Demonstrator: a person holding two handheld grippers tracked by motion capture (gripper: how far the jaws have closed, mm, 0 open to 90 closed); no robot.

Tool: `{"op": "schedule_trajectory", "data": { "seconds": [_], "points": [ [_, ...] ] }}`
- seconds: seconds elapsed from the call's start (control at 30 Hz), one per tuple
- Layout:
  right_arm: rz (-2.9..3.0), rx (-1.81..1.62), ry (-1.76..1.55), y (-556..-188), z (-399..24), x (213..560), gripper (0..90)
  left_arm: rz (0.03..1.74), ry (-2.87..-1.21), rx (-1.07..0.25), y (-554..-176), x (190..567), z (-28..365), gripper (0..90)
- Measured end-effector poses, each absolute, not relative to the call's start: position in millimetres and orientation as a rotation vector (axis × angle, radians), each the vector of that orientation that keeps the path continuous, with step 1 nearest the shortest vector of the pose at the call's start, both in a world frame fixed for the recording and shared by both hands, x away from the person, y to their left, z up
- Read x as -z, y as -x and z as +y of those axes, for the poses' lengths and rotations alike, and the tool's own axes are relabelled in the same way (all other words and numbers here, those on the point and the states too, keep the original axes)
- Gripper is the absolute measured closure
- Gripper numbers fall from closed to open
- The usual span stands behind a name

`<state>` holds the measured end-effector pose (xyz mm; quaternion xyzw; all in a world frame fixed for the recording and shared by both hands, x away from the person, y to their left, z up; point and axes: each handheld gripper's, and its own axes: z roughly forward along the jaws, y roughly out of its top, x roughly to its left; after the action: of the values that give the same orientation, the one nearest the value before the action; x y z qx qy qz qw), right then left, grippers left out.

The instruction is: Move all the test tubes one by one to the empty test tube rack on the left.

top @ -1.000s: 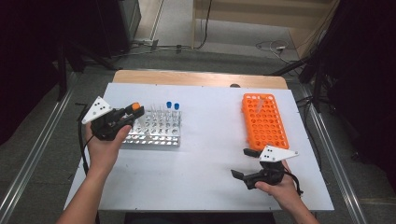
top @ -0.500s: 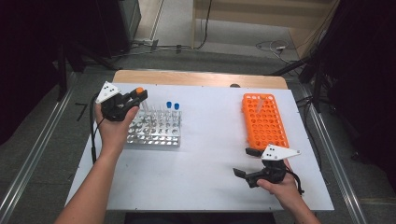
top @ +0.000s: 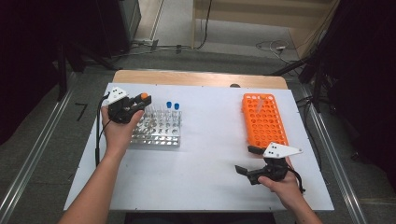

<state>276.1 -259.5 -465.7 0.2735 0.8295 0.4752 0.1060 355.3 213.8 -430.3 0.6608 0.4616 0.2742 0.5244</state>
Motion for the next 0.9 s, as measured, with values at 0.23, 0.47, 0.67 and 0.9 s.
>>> {"op": "schedule_trajectory", "data": {
  "seconds": [0.23, 0.47, 0.67, 0.9],
  "points": [
    [2.375, -1.405, -0.855, -290.2, -266.7, 456.7, 8.7, 1.130, -1.572, -0.626, -348.2, 424.4, 214.8, 44.8],
    [2.233, -1.313, -1.047, -327.0, -281.3, 448.9, 11.1, 1.101, -1.565, -0.582, -321.2, 421.1, 211.9, 16.0],
    [2.156, -1.250, -1.191, -366.8, -290.9, 445.9, 16.6, 1.040, -1.595, -0.551, -287.7, 424.7, 201.7, 3.6],
    [2.070, -1.202, -1.297, -402.4, -290.7, 447.6, 30.2, 0.980, -1.591, -0.497, -252.8, 428.8, 188.8, 0.0]
  ]
}}
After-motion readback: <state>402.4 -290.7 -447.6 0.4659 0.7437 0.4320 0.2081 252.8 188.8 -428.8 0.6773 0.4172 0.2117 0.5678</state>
